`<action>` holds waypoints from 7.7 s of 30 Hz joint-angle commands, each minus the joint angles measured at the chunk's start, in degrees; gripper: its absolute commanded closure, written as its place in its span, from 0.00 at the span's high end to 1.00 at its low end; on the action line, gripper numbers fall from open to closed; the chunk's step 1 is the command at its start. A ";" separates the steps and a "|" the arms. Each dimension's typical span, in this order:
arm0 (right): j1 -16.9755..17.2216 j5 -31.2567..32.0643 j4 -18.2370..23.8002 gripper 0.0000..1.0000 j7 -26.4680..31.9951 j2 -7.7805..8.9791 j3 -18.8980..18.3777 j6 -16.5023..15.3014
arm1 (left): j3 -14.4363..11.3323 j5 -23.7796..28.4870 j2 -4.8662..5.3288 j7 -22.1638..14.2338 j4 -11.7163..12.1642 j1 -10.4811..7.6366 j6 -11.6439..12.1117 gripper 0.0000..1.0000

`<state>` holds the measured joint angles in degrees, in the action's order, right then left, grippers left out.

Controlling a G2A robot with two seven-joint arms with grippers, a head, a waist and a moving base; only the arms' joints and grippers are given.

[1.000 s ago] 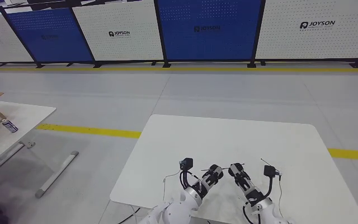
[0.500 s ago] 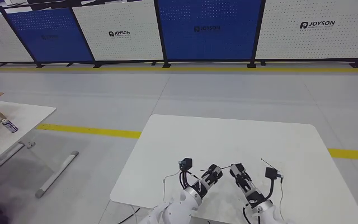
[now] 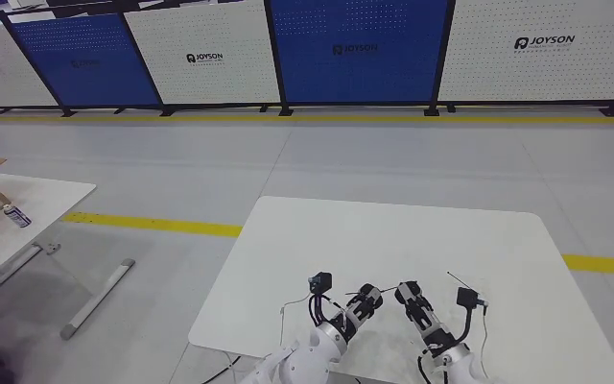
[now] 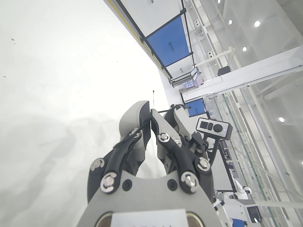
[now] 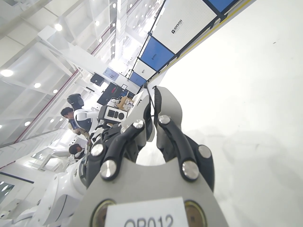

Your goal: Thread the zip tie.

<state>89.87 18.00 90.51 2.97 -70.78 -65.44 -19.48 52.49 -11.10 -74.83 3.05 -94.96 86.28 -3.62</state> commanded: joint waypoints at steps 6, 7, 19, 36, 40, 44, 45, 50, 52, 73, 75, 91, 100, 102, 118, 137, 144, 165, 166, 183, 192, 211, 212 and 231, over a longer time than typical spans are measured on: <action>-0.22 0.37 -0.15 0.00 -0.07 -0.02 0.18 0.00 | 0.10 -0.30 0.01 -0.03 -0.16 0.05 0.34 0.00; -0.24 0.45 -0.15 0.00 -0.02 -0.02 0.20 0.00 | 0.14 -0.27 0.01 0.00 -0.27 0.09 0.44 0.00; -1.55 0.93 -1.46 0.00 1.68 -0.35 1.08 0.29 | 0.48 -0.35 0.09 -0.34 -0.82 0.46 0.94 0.00; -1.51 2.47 -1.97 0.00 -1.18 -0.75 1.15 2.24 | 0.90 -0.09 0.15 -1.12 -0.94 0.56 0.27 0.11; -1.52 2.59 -2.10 0.00 -1.44 -0.86 1.10 2.69 | 1.50 0.55 0.23 -0.99 -1.07 0.82 0.75 0.02; -1.53 2.77 -2.13 0.00 -1.57 -0.96 1.10 2.92 | 2.13 1.06 0.32 -1.07 -1.01 0.99 1.06 0.00; -1.53 2.84 -2.12 0.00 -1.60 -0.98 1.10 2.98 | 2.25 1.20 0.33 -1.10 -0.99 1.00 1.09 0.00; -1.49 3.17 -1.97 0.00 -1.70 -1.11 1.17 3.29 | 2.79 1.99 0.36 -1.13 -0.88 0.97 1.33 0.21; -1.53 3.19 -1.95 0.00 -1.68 -1.16 1.20 3.53 | 2.99 2.44 0.34 -1.01 -0.74 0.87 1.30 0.24; -1.34 3.22 -1.96 0.00 -1.63 -1.54 0.63 3.61 | 2.97 2.77 0.27 -0.88 -0.82 0.91 1.96 0.02; -1.31 3.27 -1.95 0.00 -1.61 -1.57 0.61 3.61 | 2.91 2.60 0.28 -0.96 -0.90 0.95 2.11 0.10; -1.21 3.64 -1.57 0.00 -1.31 -1.82 0.39 3.75 | 2.64 0.76 0.43 -1.59 -1.05 1.28 1.82 0.14; -1.04 4.05 -1.23 0.00 -1.29 -1.94 0.33 4.00 | 2.60 1.00 0.39 -1.55 -0.96 1.14 1.44 0.00; -0.98 4.08 -1.12 0.00 -1.08 -1.95 0.27 3.95 | 2.57 0.97 0.38 -1.64 -0.93 1.09 1.44 0.00; -1.37 0.58 -1.76 1.00 3.28 -1.83 -0.87 0.42 | 3.51 4.49 0.29 -1.91 -1.10 0.86 1.70 0.00; -0.90 5.01 -1.29 1.00 3.99 -1.66 -1.01 3.99 | 8.67 12.70 0.78 -3.56 -4.59 2.35 2.26 0.00; -1.85 18.04 -1.67 1.00 -2.92 -2.28 2.66 10.57 | 9.56 19.41 0.74 -7.25 -5.04 2.10 1.60 0.00; -1.55 24.04 -1.40 1.00 -0.83 -2.02 3.13 10.11 | 11.35 25.95 1.08 -11.57 -5.70 2.20 0.26 0.00; -1.55 24.04 -1.40 1.00 -0.83 -2.02 3.13 10.11 | 11.35 25.95 1.08 -11.57 -5.70 2.20 0.26 0.00; 0.65 31.99 1.60 1.00 -8.52 -2.00 2.32 16.94 | 9.93 24.58 0.97 -10.19 -5.08 1.79 0.89 0.00; -1.86 32.16 -0.17 0.42 -3.52 -2.44 3.62 17.45 | 8.43 22.98 0.93 -9.97 -5.14 1.51 1.04 0.00; -2.60 31.61 0.36 0.28 -1.02 -2.49 3.78 11.18 | 7.07 21.44 1.07 -10.29 -4.43 1.07 1.34 0.00; -2.55 31.68 0.47 0.28 -1.10 -2.49 3.74 11.09 | 6.97 21.32 1.07 -10.31 -4.38 1.03 1.33 0.00; -1.78 32.10 1.22 0.29 -2.45 -2.55 3.17 10.27 | 5.50 19.86 1.05 -9.45 -3.10 0.10 0.75 0.00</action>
<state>88.06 50.20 91.73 0.58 -73.33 -62.18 -9.17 58.06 8.74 -73.76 -6.40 -98.14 86.44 -2.87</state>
